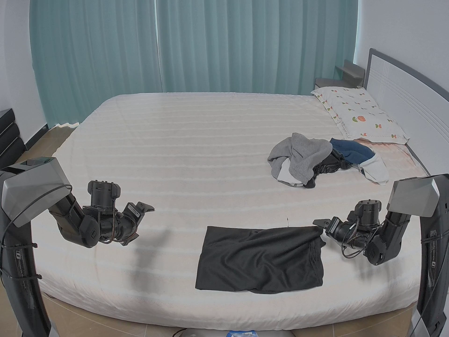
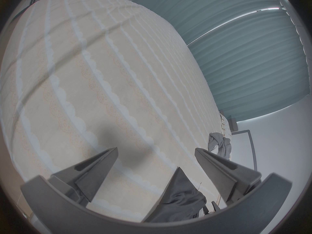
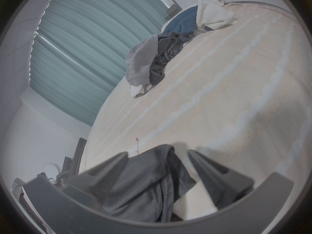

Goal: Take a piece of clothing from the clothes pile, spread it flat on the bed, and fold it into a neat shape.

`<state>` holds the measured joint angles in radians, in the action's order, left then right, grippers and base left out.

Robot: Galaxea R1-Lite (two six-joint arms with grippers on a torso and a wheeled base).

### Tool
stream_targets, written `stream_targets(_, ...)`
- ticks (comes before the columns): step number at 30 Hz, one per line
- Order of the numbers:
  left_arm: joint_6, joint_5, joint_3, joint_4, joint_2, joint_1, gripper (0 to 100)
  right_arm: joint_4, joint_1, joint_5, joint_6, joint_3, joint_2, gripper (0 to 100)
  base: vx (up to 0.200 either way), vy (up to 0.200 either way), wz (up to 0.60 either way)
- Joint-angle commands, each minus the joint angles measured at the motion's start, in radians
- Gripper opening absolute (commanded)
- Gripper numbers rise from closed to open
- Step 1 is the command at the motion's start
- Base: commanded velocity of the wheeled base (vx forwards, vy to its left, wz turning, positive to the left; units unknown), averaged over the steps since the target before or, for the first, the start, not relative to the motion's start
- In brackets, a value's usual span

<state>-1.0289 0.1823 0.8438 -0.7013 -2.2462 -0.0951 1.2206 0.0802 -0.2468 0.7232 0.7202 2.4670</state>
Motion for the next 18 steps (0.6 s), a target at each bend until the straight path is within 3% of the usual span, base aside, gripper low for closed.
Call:
stream_targets(1,0.0,0.0,0.003,0.0,-0.001,0.0,100,0.043,-0.014,-0.052,-0.024,-0.077,-0.045,100,0.0,0.0,0.0)
stream_targets(6,0.0,-0.001,0.003,0.0,-0.001,0.0,100,0.074,-0.013,-0.155,-0.142,-0.183,-0.051,100,0.0,0.0,0.0)
stream_targets(7,0.0,-0.001,0.003,0.0,-0.001,0.0,100,0.074,-0.013,-0.155,-0.142,-0.183,-0.051,100,-0.2,0.0,0.0)
stream_targets(8,0.0,-0.001,0.003,0.0,-0.001,0.0,100,0.074,-0.01,-0.216,-0.174,-0.223,-0.057,100,-0.2,0.0,0.0)
stream_targets(9,0.0,-0.001,0.003,0.0,-0.001,0.0,100,0.073,-0.007,-0.235,-0.183,-0.237,-0.062,100,-0.2,0.0,0.0)
stream_targets(15,0.0,-0.001,0.001,-0.001,-0.001,0.0,100,0.066,0.007,-0.239,-0.229,-0.257,-0.053,100,-0.2,0.0,0.0)
stream_targets(18,0.001,-0.001,-0.002,-0.001,-0.001,-0.002,100,0.069,0.009,-0.239,-0.234,-0.262,-0.053,100,0.0,0.0,0.0)
